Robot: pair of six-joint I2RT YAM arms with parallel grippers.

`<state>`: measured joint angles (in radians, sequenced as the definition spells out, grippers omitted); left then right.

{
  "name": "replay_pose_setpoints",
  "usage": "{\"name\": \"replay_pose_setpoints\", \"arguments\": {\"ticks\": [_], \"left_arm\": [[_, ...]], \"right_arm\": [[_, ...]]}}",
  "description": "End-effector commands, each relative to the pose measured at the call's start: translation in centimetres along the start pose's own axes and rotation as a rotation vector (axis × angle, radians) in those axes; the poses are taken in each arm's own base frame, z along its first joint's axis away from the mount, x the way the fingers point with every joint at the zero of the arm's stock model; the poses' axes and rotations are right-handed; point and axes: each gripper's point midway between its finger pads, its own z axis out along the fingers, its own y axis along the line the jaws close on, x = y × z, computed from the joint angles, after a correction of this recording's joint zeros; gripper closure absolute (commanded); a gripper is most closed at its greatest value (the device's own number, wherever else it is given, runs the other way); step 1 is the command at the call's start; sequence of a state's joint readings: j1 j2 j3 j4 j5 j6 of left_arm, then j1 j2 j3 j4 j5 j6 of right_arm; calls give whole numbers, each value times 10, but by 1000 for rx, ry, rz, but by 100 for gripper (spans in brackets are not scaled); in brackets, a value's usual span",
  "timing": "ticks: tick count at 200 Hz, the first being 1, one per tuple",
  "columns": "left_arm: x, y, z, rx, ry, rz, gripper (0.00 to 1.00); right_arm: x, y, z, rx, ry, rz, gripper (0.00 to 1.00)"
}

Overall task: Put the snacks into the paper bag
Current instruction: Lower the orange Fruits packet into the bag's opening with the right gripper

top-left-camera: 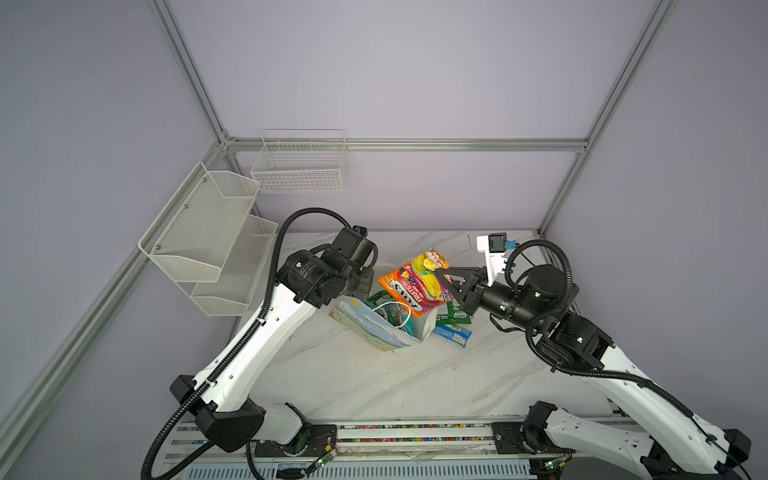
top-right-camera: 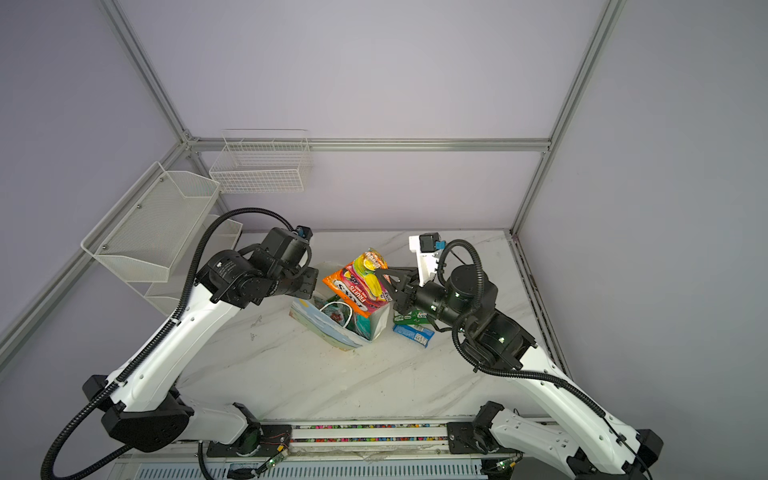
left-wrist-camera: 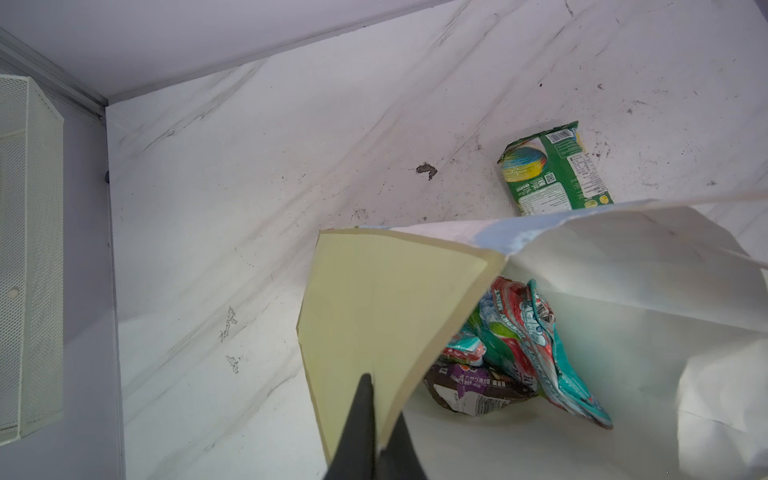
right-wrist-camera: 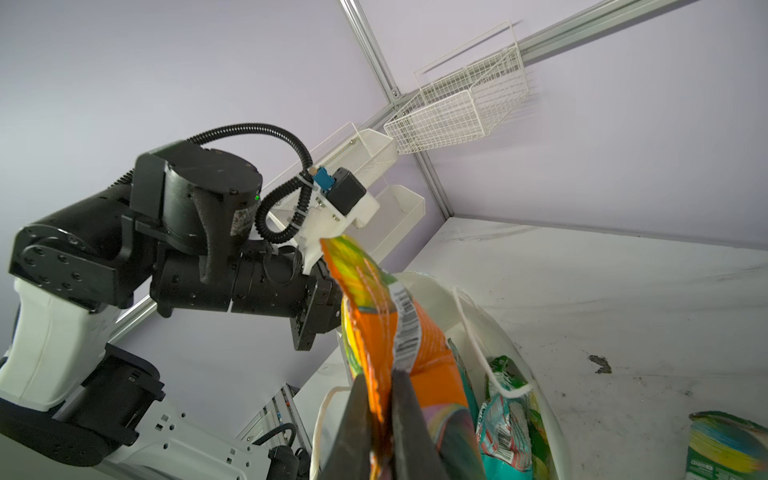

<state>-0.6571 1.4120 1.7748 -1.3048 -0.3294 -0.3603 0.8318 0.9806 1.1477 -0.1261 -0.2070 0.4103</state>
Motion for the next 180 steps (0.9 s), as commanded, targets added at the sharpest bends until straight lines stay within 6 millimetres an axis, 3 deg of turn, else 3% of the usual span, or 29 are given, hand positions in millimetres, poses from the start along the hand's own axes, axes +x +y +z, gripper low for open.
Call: {"name": "replay_pose_setpoints", "arguments": {"ticks": [1, 180], "left_arm": [[-33, 3, -30, 22, -133, -58, 100], [-33, 3, -31, 21, -136, -58, 100]], "right_arm": [[-9, 4, 7, 42, -45, -31, 100], [18, 12, 38, 155, 20, -96, 100]]}}
